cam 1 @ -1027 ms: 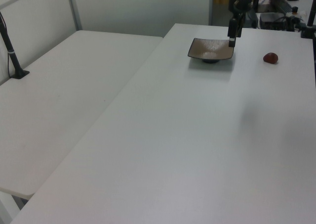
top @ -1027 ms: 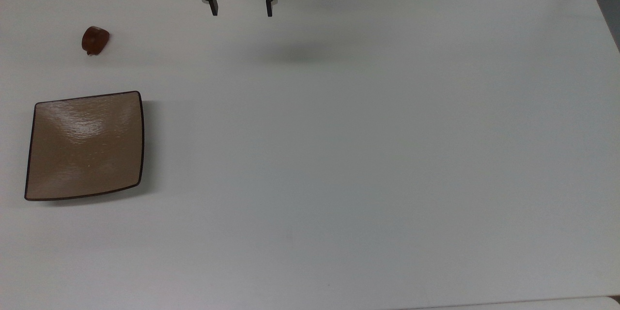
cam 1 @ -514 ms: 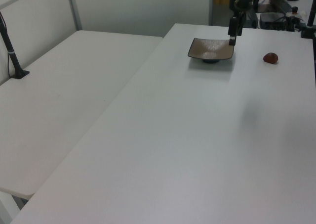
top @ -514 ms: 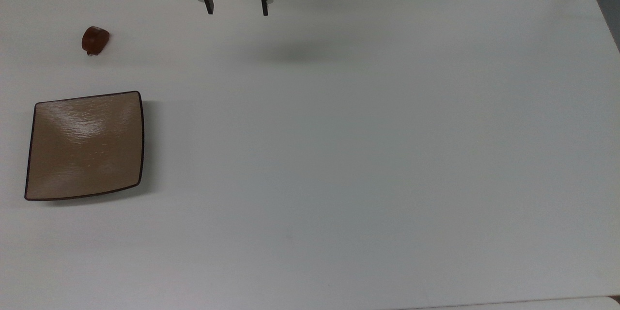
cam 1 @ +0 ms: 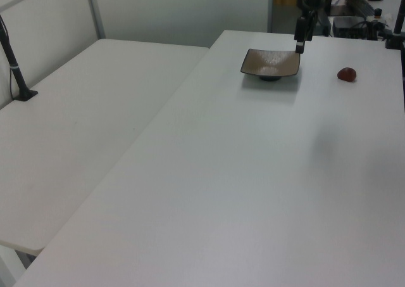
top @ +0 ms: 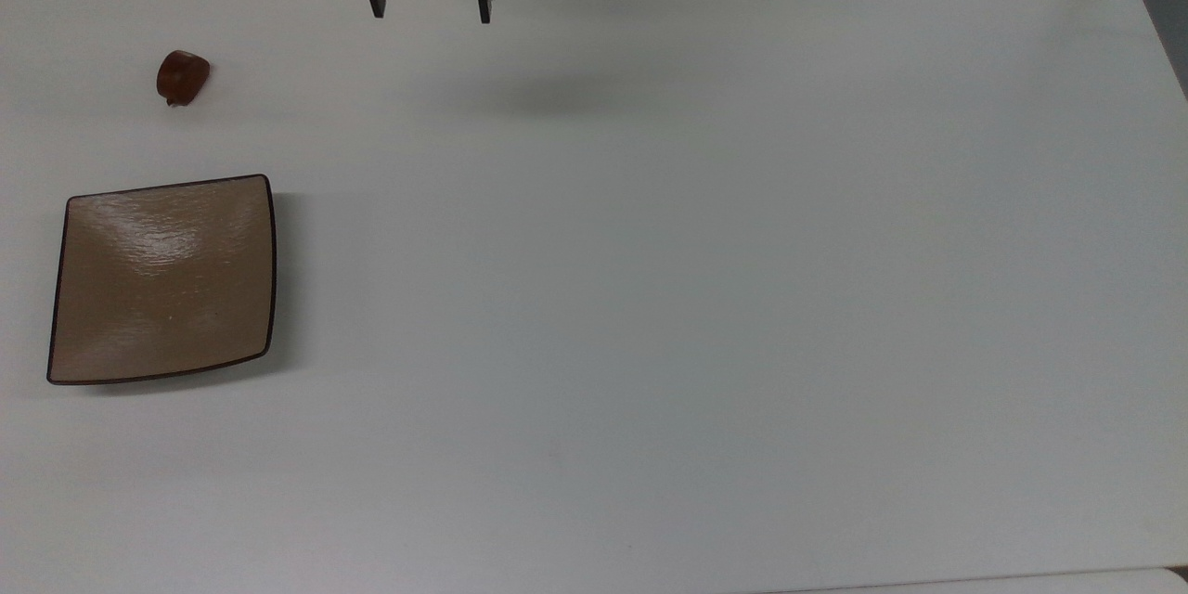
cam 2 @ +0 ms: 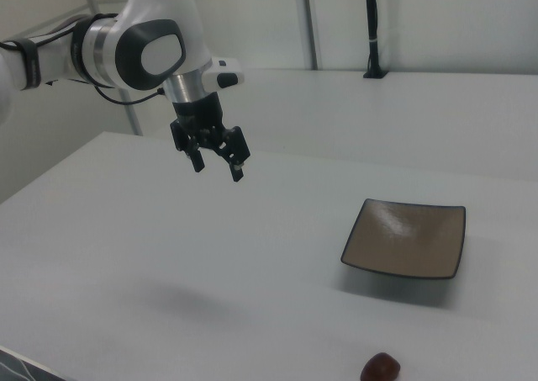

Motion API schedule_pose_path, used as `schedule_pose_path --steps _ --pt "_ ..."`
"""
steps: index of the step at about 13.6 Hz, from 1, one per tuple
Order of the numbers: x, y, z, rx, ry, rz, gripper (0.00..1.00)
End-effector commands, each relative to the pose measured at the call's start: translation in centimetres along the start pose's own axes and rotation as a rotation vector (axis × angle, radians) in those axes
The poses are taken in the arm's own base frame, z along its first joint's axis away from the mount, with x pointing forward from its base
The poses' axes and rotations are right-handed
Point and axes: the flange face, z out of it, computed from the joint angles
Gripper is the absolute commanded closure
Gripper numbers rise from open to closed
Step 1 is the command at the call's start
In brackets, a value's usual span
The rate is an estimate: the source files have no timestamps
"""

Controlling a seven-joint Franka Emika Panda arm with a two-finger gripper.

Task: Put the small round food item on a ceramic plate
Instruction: 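Move the gripper over the small red food item and lower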

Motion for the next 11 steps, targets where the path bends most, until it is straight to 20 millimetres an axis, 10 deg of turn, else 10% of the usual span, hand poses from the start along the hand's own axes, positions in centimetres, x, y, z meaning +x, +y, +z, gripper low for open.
schedule_pose_path --steps 1,11 --pt "-0.7 1.8 -1.2 -0.044 0.020 -0.040 0.00" --pt "-3.0 14.5 2.1 -0.147 -0.073 -0.187 0.00"
